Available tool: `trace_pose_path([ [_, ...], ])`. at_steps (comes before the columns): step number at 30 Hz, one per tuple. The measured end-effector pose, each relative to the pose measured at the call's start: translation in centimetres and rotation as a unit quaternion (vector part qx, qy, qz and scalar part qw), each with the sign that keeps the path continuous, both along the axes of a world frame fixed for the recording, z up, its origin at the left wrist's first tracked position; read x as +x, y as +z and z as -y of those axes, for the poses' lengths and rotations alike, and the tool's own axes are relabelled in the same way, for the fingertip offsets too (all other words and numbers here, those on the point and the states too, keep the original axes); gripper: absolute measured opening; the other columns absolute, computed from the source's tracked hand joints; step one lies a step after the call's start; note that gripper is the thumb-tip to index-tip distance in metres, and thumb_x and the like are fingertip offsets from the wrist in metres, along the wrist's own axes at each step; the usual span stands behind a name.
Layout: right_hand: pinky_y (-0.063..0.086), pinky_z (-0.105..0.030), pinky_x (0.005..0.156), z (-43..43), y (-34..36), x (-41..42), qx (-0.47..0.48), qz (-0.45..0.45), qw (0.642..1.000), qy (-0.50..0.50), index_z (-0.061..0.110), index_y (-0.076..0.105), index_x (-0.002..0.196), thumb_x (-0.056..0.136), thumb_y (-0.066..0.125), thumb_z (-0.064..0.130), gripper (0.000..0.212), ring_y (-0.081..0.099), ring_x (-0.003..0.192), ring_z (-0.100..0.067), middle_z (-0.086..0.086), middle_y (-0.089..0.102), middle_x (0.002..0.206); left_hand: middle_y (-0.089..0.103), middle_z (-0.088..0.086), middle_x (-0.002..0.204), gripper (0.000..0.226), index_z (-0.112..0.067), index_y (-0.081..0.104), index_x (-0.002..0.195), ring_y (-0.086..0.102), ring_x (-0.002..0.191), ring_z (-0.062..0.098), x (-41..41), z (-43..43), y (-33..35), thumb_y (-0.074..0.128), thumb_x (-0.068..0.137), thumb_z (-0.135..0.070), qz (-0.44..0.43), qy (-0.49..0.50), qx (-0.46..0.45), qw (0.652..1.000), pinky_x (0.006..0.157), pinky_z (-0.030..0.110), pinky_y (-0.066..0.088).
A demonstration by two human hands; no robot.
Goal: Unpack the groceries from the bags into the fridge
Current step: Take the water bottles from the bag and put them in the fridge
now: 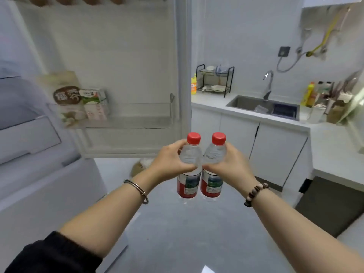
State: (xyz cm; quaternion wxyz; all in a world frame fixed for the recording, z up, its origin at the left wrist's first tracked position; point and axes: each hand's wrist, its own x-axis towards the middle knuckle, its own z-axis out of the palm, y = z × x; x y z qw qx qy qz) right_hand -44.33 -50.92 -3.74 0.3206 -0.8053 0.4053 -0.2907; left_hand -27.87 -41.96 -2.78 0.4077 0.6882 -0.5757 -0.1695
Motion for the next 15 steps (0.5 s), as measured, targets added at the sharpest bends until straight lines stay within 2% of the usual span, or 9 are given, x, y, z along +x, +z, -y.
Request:
trace_pose_path([
  [3, 0.054, -0.028, 0.064, -0.6, 0.3, 5.1, -0.003, 0.008, 0.999, 0.046, 0.030, 0.051, 0.099, 0.064, 0.078, 0.043, 0.047, 0.062, 0.080, -0.007, 0.011, 0.064, 0.086, 0.067, -0.017, 0.091, 0.049, -0.032, 0.060, 0.111, 0.057, 0.075, -0.011, 4.3, -2.0, 0.6, 0.076, 0.066, -0.019, -0.007, 0.048, -0.001, 0.999, 0.064, 0.005, 0.041],
  [7, 0.056, -0.033, 0.070, -1.2, 1.6, 11.2, -0.010, 0.007, 0.994, 0.109, 0.029, 0.049, 0.106, 0.064, 0.077, 0.045, 0.053, 0.062, 0.084, -0.011, 0.010, 0.064, 0.092, 0.064, -0.020, 0.103, 0.057, -0.034, 0.054, 0.119, 0.058, 0.088, -0.005, 9.2, -4.5, 2.0, 0.076, 0.068, -0.022, -0.015, 0.100, 0.007, 0.995, 0.072, 0.014, 0.043],
  [10, 0.053, -0.029, 0.070, -1.5, 3.0, 15.3, -0.037, -0.002, 0.988, 0.153, 0.027, 0.048, 0.111, 0.067, 0.076, 0.046, 0.056, 0.059, 0.086, -0.013, 0.009, 0.062, 0.096, 0.063, -0.025, 0.104, 0.056, -0.044, 0.052, 0.114, 0.060, 0.090, -0.007, 12.4, -6.3, 3.3, 0.076, 0.069, -0.020, -0.018, 0.141, -0.012, 0.990, 0.074, 0.014, 0.046],
  [15, 0.046, -0.025, 0.067, -2.4, 5.1, 22.3, -0.070, 0.024, 0.969, 0.235, 0.029, 0.048, 0.117, 0.065, 0.075, 0.050, 0.062, 0.057, 0.087, -0.012, 0.011, 0.060, 0.096, 0.060, -0.026, 0.110, 0.057, -0.044, 0.050, 0.115, 0.058, 0.099, -0.006, 17.5, -9.3, 5.5, 0.076, 0.071, -0.019, -0.009, 0.220, -0.053, 0.974, 0.080, 0.013, 0.046],
])
